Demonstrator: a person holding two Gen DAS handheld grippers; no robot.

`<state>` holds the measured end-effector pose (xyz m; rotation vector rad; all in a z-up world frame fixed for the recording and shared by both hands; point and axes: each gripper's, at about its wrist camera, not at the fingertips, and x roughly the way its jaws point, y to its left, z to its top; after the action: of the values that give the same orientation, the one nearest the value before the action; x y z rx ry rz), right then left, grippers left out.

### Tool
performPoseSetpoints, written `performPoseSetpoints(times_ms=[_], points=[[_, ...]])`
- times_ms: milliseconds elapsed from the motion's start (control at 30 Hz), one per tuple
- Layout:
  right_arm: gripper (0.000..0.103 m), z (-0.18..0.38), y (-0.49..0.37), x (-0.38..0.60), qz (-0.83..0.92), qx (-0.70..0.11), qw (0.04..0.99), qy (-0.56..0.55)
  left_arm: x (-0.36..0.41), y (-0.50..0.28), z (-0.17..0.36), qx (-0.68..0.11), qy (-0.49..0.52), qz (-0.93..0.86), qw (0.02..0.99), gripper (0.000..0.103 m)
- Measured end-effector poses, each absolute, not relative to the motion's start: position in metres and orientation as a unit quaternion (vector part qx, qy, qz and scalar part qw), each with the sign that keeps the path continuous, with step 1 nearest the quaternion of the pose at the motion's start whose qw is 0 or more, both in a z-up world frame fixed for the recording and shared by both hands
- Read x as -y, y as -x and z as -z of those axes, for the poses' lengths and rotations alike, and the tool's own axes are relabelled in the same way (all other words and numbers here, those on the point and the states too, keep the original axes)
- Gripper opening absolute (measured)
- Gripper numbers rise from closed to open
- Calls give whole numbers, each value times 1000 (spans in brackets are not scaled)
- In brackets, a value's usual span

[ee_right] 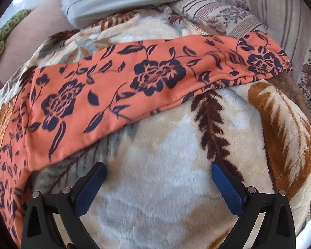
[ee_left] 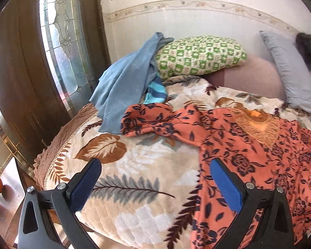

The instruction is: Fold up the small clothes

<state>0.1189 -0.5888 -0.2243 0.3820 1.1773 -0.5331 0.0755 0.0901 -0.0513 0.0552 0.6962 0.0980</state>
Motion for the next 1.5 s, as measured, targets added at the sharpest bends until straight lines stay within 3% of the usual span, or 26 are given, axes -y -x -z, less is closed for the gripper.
performPoseSetpoints(times_ms=[133, 333, 433, 700, 1067, 1500], points=[[102, 164, -64, 560, 236, -481, 825, -178, -53, -56, 25, -297, -49, -14, 954, 103], [102, 25, 33, 462, 165, -307, 928, -131, -14, -16, -12, -253, -67, 22, 965, 103], [102, -11, 72, 400, 75, -277, 946, -151, -2, 20, -24, -236, -69, 41, 968, 103], [103, -10, 139, 301, -41, -280, 939, -198, 4, 101, -29, -206, -98, 67, 971, 103], [103, -17, 179, 221, -39, -298, 952, -57, -1, 111, -39, -232, -74, 43, 969, 103], [103, -29, 191, 213, 5, -267, 963, -25, 1, 106, -40, -276, -48, 54, 959, 103]])
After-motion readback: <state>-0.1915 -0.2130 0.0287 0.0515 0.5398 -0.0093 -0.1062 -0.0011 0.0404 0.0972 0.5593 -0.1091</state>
